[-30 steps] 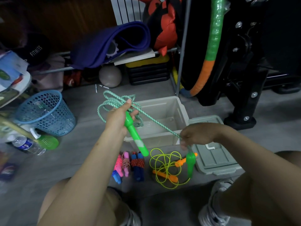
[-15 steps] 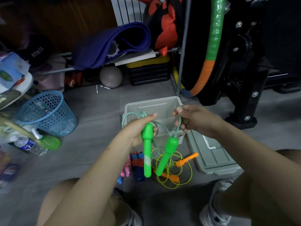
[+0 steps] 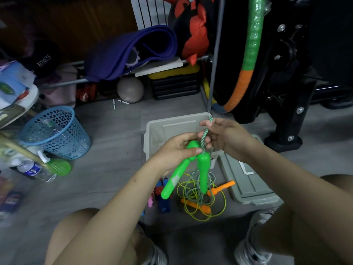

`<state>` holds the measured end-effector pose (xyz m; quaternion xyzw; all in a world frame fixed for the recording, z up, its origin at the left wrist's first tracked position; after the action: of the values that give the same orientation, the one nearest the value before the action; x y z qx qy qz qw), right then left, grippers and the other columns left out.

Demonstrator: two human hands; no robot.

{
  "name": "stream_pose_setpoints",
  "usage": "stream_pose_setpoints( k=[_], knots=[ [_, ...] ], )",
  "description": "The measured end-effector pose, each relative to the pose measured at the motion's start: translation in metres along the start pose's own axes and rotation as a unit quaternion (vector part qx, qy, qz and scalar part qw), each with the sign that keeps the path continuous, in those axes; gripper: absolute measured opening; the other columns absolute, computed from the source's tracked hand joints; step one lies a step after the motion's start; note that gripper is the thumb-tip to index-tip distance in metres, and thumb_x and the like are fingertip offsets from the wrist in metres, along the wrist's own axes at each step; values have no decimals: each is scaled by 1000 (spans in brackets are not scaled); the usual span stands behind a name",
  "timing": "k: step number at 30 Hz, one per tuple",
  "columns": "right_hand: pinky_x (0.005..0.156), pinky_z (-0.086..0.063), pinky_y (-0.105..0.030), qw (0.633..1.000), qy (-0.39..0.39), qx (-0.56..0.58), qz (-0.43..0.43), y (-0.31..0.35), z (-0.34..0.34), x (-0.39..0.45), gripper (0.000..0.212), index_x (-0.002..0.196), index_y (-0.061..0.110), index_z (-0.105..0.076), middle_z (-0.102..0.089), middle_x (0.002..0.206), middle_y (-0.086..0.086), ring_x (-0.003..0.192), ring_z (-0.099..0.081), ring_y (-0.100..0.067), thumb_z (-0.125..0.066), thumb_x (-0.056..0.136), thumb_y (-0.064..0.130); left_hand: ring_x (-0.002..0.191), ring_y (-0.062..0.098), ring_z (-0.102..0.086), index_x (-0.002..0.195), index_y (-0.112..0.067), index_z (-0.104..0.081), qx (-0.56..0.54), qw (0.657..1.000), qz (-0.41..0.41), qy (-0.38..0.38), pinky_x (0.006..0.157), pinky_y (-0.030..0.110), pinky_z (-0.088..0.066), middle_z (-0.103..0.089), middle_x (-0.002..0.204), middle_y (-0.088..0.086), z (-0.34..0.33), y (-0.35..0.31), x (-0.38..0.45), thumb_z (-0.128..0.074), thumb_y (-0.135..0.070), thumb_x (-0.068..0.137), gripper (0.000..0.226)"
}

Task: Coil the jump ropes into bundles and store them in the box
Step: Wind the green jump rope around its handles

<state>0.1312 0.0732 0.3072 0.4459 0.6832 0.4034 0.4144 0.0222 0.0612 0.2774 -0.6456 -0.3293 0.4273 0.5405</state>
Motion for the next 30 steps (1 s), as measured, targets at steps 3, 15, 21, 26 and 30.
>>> stream_pose_setpoints(
  k=[3,15,21,26,30],
  knots=[
    [46,-48,-21,999,-11,19,30,5,1,-1,15,92,5,-53,-67,62,-4,47,-55,-10,-40,99,8,90,3,-60,102,-22,-61,50,999,-14,6,90,25,-47,-66,94,-10,-4,0,0,-71,1,77,36],
    [53,-45,-18,998,-27,-13,52,6,10,3,16,93,6,-58,-58,75,-9,57,-55,-9,-43,97,6,59,4,-57,88,-21,-65,17,996,1,-88,61,16,-49,-62,77,-1,1,1,-3,-67,2,82,24],
    [73,-46,-25,971,0,-239,-15,-13,7,-5,12,96,16,-63,-65,87,-4,82,-60,-16,-52,95,21,58,4,-56,93,-18,-65,-86,984,2,-159,59,14,-48,-64,81,4,21,-6,-2,-62,-2,86,18],
    [67,-56,-35,982,33,-178,-48,-32,-8,-13,18,113,13,-54,-66,95,-19,79,-67,-27,-48,97,18,93,12,-60,113,-13,-60,-107,972,-34,-206,74,17,-49,-62,110,4,27,-8,-2,-51,1,92,27],
    [82,-54,-43,990,5,-131,-50,-42,-7,-6,24,119,28,-53,-65,111,-11,104,-64,-28,-52,96,25,106,15,-55,139,-5,-40,-133,967,-33,-216,91,23,-47,-52,128,7,25,-6,-3,-38,10,94,48]
  ],
)
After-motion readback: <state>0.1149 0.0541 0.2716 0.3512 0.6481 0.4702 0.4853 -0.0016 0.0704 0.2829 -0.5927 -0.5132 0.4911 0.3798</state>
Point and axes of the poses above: each hand's wrist, its own x-axis towards the middle knuckle, its own z-axis out of the back of the hand, y = z × x, the point moved 8 cm from there along x, towards the middle knuckle
